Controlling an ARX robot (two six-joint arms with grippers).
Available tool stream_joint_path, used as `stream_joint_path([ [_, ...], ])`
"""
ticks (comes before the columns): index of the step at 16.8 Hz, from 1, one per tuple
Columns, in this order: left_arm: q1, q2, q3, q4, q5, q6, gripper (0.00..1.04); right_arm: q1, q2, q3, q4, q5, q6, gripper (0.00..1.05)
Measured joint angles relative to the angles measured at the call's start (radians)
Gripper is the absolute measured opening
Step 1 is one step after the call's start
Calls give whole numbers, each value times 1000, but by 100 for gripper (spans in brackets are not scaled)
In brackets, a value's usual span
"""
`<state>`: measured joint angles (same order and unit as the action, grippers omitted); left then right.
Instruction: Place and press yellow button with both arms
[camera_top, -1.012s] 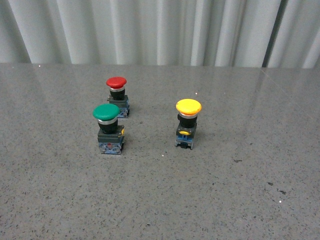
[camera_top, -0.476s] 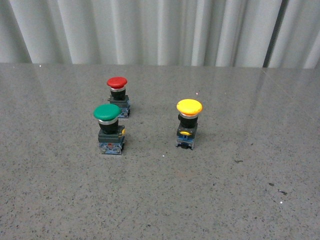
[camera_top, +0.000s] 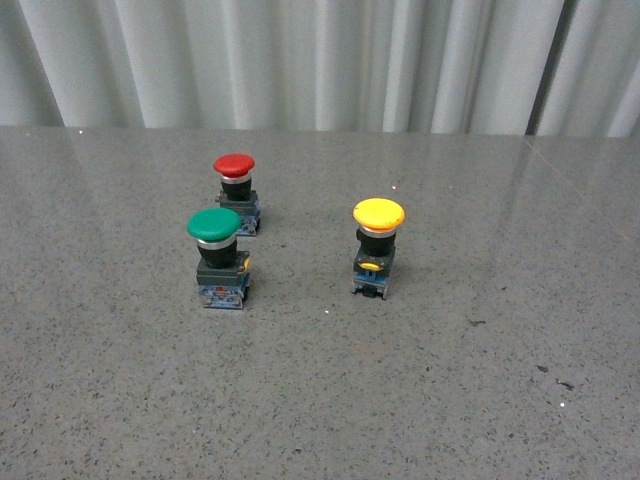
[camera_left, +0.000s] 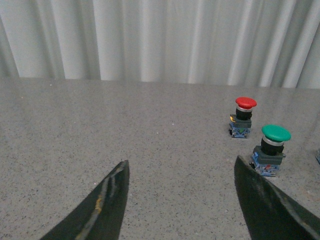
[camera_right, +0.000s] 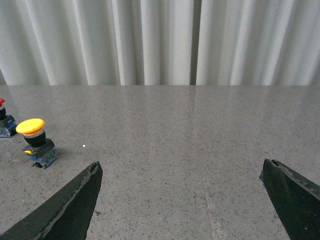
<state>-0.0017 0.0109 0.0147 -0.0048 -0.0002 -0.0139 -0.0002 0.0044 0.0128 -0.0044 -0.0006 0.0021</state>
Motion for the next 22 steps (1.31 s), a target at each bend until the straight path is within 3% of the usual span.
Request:
stream_joint_path([
  [1,0,0,0,0,0,0,76,19,17,5,-18,48,18,98],
  [3,0,0,0,0,1,0,97,101,272,74,161,161,61,98],
  [5,0,0,0,0,0,0,97,150,525,209,382,164,57,98],
  [8,0,0,0,0,0,0,98,213,807,384,540,160,42,98],
  [15,0,0,0,0,0,0,98,378,1336,770,531,142,42,98],
  [16,0,0,0,0,0,0,98,434,1445,835,486,140,42,98],
  [17,0,0,0,0,0,0,98,457,1481,845,471,140,42,93],
  [22,0,0,0,0,0,0,98,546,1579,858,458,142,53,40],
])
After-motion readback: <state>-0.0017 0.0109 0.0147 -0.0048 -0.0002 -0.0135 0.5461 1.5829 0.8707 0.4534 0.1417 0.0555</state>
